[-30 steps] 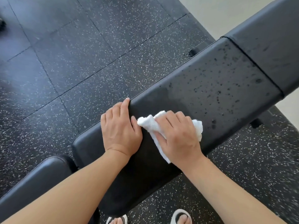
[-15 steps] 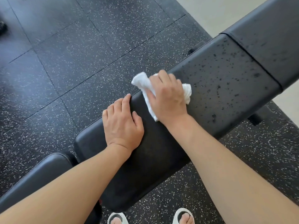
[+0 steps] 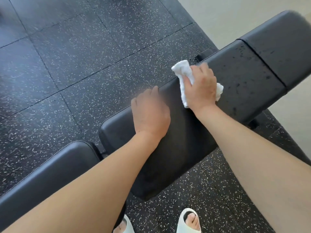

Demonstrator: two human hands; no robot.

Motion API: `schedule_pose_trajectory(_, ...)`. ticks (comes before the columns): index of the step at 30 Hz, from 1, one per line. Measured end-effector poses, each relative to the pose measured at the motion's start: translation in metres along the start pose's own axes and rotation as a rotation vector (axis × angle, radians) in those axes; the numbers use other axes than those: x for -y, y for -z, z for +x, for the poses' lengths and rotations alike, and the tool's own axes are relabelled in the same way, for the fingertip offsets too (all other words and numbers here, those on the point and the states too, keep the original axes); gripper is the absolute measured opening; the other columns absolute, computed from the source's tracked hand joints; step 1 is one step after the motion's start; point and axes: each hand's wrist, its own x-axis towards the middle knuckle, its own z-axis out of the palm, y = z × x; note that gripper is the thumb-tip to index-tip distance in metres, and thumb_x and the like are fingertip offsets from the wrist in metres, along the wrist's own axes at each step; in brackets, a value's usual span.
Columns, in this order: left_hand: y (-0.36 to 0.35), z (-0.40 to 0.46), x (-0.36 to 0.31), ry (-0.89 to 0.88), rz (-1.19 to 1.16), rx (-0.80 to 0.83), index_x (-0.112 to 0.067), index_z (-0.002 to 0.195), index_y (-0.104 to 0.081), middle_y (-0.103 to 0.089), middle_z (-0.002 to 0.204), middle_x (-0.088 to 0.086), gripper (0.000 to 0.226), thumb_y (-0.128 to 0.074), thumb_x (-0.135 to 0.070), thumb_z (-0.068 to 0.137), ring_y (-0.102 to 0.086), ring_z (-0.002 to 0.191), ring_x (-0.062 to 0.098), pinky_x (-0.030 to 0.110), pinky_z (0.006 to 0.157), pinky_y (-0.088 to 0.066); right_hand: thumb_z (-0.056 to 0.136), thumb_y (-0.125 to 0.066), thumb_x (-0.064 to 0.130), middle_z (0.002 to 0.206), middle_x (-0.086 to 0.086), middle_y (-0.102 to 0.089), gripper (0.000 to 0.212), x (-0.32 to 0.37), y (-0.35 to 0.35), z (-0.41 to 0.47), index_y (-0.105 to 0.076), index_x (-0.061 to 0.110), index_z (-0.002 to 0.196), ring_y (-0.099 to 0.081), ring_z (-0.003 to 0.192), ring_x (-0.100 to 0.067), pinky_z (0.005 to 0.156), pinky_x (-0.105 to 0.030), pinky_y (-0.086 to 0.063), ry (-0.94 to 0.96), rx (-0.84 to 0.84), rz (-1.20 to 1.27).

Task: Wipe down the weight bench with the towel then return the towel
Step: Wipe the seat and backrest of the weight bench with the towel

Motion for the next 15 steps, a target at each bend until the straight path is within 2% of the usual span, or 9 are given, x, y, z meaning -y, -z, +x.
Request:
schedule_pose_trajectory(3,0.014,-0.006,0.022,-0.101,-0.139,0.035,-0.014,0.150,-0.051,-0.053,0.149,0.009,0.062,-0.048,-0.033,0.091,-0.047,0.137,0.031,0.046,0.119,-0.031,0.095,-0.060,0.029,0.099,-0.012,-0.060,0.020,0.046,-0.008,-0.026,-0.068,0.010,0.097,-0.057,0.085,-0.036,0.073,-0.044,-0.043,0.083,0.026,-0.003)
schedule_pose_trajectory(6,0.032,-0.037,0.069,-0.170,-0.088,0.075,-0.015,0.153,-0.046,-0.046,0.158,0.008,0.064,-0.050,-0.036,0.093,-0.040,0.146,0.030,0.049,0.121,-0.030,0.092,-0.060,0.031,0.094,-0.007,-0.058,0.018,0.092,-0.015,-0.055,-0.065,0.014,0.092,-0.055,0.082,-0.031,0.069,-0.042,-0.039,0.184,0.089,-0.008)
schedule_pose_trajectory(8,0.044,-0.058,0.108,-0.142,-0.069,0.091,-0.018,0.157,-0.041,-0.042,0.161,0.006,0.066,-0.050,-0.043,0.096,-0.038,0.147,0.029,0.050,0.120,-0.032,0.092,-0.058,0.035,0.093,-0.006,-0.058,0.021,0.123,-0.020,-0.075,-0.065,0.015,0.090,-0.053,0.081,-0.030,0.069,-0.041,-0.037,0.222,0.107,0.010)
schedule_pose_trajectory(11,0.057,-0.077,0.145,-0.029,-0.226,0.123,-0.016,0.157,-0.038,-0.044,0.156,0.005,0.065,-0.057,-0.039,0.100,-0.041,0.140,0.026,0.041,0.117,-0.036,0.093,-0.058,0.038,0.090,-0.005,-0.058,0.025,0.167,-0.029,-0.102,-0.063,0.015,0.085,-0.051,0.080,-0.028,0.069,-0.041,-0.036,0.291,0.150,0.064)
schedule_pose_trajectory(13,0.064,-0.080,0.152,-0.031,-0.280,0.133,-0.011,0.152,-0.041,-0.051,0.147,0.006,0.058,-0.060,-0.030,0.099,-0.048,0.133,0.026,0.034,0.114,-0.036,0.091,-0.064,0.035,0.090,-0.004,-0.057,0.022,0.186,-0.034,-0.114,-0.062,0.014,0.083,-0.049,0.080,-0.028,0.071,-0.039,-0.034,0.302,0.177,0.072)
schedule_pose_trajectory(15,0.066,-0.081,0.157,-0.060,-0.239,0.140,-0.010,0.149,-0.045,-0.056,0.141,0.006,0.055,-0.055,-0.031,0.099,-0.052,0.128,0.026,0.036,0.111,-0.039,0.088,-0.066,0.033,0.090,-0.003,-0.057,0.020,0.191,-0.035,-0.116,-0.061,0.014,0.082,-0.049,0.081,-0.027,0.071,-0.037,-0.032,0.297,0.176,0.059)
